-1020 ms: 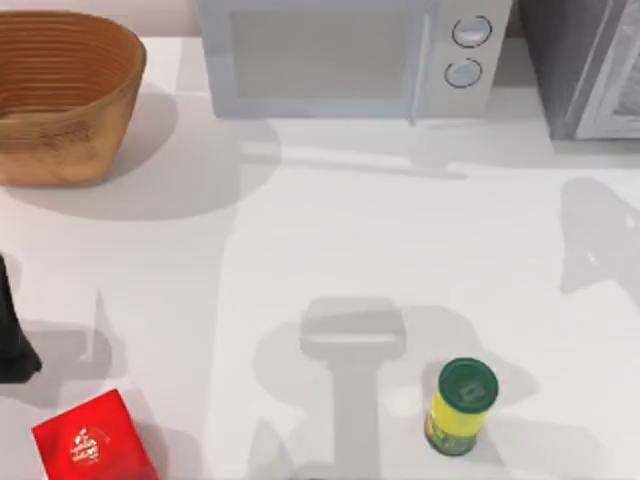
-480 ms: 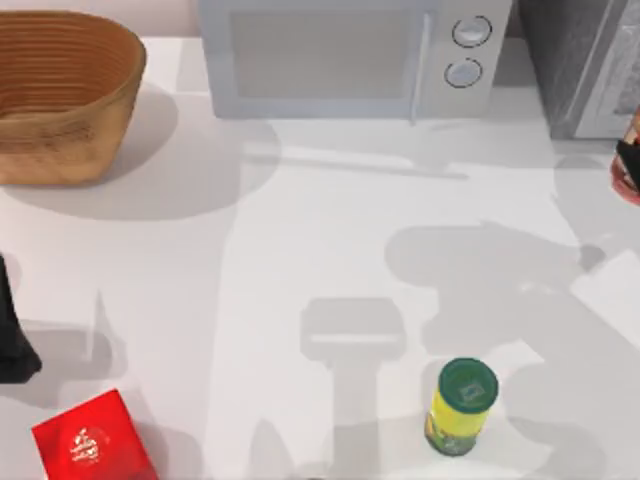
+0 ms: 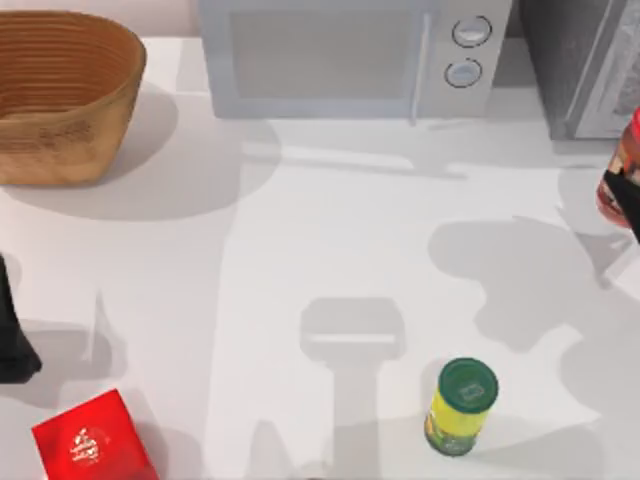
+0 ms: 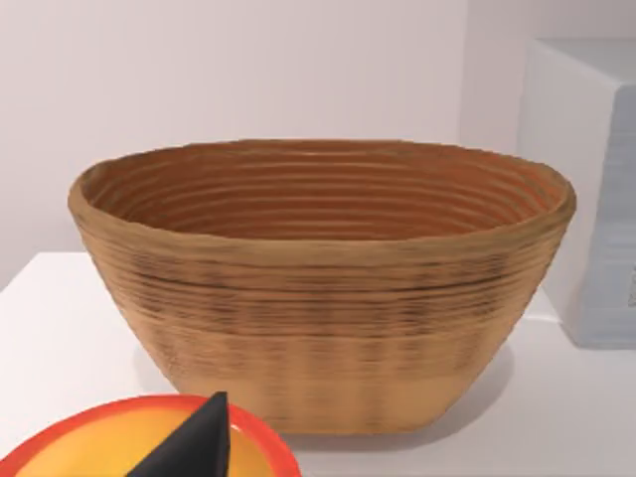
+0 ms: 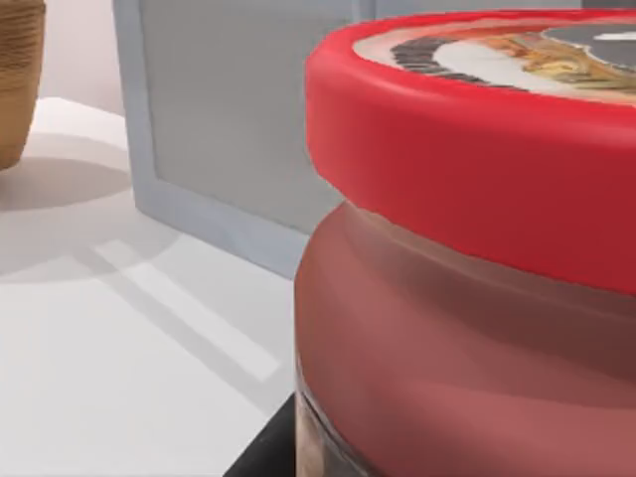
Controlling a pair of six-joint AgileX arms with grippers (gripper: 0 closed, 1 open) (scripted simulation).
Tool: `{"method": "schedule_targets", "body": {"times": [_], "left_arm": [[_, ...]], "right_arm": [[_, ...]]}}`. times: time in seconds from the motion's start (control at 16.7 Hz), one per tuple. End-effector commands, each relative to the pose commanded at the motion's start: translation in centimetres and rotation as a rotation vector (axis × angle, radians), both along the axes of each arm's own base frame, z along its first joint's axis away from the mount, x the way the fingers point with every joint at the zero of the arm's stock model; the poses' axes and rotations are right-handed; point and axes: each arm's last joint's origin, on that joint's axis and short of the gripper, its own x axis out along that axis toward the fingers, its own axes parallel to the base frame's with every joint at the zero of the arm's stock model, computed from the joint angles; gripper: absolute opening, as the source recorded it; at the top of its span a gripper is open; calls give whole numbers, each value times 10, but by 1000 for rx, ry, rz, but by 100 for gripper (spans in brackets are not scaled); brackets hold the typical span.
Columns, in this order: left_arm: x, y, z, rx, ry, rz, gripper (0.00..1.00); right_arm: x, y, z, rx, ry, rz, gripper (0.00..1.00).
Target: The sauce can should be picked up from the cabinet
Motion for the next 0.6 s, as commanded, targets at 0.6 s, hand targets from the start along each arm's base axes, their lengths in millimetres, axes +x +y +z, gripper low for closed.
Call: {"method": "schedule_targets", "body": {"times": [0.6], "left_arm": [[0,0,0,0,0,0,100]], "right_arm": [[32,32,-19,0,2,4,0]]}}
